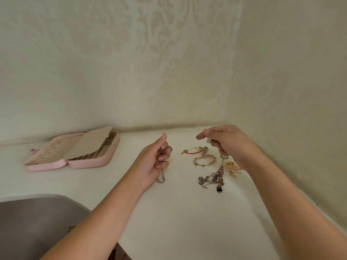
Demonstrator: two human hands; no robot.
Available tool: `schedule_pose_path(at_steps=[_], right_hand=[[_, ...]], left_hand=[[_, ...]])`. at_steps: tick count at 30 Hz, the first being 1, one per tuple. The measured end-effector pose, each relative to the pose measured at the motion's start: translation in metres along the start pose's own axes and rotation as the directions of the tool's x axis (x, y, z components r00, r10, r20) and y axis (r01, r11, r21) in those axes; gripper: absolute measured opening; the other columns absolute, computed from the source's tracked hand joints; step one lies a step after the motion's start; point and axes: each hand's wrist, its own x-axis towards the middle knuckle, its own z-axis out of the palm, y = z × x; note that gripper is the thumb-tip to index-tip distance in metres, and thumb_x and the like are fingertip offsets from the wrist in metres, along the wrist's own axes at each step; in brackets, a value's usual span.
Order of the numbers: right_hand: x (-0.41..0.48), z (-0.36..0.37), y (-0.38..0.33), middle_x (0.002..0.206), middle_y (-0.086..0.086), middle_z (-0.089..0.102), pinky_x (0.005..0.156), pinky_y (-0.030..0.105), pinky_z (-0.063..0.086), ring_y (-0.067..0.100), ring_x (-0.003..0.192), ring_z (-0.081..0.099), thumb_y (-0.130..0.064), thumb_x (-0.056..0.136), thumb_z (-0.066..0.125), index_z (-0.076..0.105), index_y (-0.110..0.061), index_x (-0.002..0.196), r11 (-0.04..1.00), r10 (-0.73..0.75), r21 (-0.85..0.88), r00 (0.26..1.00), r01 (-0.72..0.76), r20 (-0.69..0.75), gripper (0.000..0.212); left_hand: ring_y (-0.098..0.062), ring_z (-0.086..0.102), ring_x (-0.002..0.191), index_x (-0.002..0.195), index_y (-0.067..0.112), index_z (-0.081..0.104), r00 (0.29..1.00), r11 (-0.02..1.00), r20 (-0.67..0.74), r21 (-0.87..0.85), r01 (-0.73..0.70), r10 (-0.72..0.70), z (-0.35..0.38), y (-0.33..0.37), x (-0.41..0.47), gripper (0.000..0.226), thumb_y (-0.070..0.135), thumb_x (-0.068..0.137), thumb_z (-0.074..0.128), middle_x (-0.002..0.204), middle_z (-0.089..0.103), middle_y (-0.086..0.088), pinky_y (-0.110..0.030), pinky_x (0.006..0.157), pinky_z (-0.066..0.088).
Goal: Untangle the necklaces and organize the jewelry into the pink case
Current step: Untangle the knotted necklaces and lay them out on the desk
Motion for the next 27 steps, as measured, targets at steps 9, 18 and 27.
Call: schedule_pose_path(at_steps=[9, 18, 27], right_hand=[[0.002, 0.001, 0.000, 0.050, -0.009, 0.037, 0.047, 0.021, 0.023, 0.011, 0.048, 0.026, -0.028, 0.097, 0.054, 0.074, -0.018, 0.079, 0.994, -0.097, 0.046, 0.995, 0.098, -0.009, 0.029], [0.000, 0.004, 0.002, 0.053, -0.004, 0.042, 0.039, 0.010, 0.024, 0.002, 0.034, 0.029, -0.026, 0.098, 0.052, 0.074, -0.014, 0.085, 0.995, -0.086, -0.061, 0.996, 0.085, -0.020, 0.028], [-0.001, 0.018, 0.003, 0.055, -0.004, 0.051, 0.053, 0.021, 0.034, 0.007, 0.048, 0.043, -0.024, 0.096, 0.053, 0.071, -0.016, 0.077, 0.971, -0.118, -0.206, 0.993, 0.120, 0.020, 0.028]], left_hand=[[-0.006, 0.045, 0.050, 0.052, 0.024, 0.063, 0.962, 0.610, 0.263, 0.752, -0.250, 0.071, 0.008, -0.015, -0.038, 0.044, 0.055, 0.082, 0.057, 0.056, 0.057, 0.005, -0.022, 0.058, 0.036], [0.001, 0.048, 0.124, 0.123, 0.030, 0.061, 0.959, 0.073, 0.264, 0.960, -0.272, 0.102, -0.010, -0.006, -0.079, 0.047, 0.059, 0.090, 0.044, 0.133, 0.053, 0.020, -0.020, 0.106, 0.035], [-0.012, -0.003, 0.148, 0.154, 0.015, 0.006, 0.993, -0.014, -0.085, 0.996, 0.084, -0.084, -0.042, -0.006, -0.039, 0.065, 0.051, 0.100, 0.008, 0.162, -0.002, 0.000, -0.029, 0.118, -0.003]])
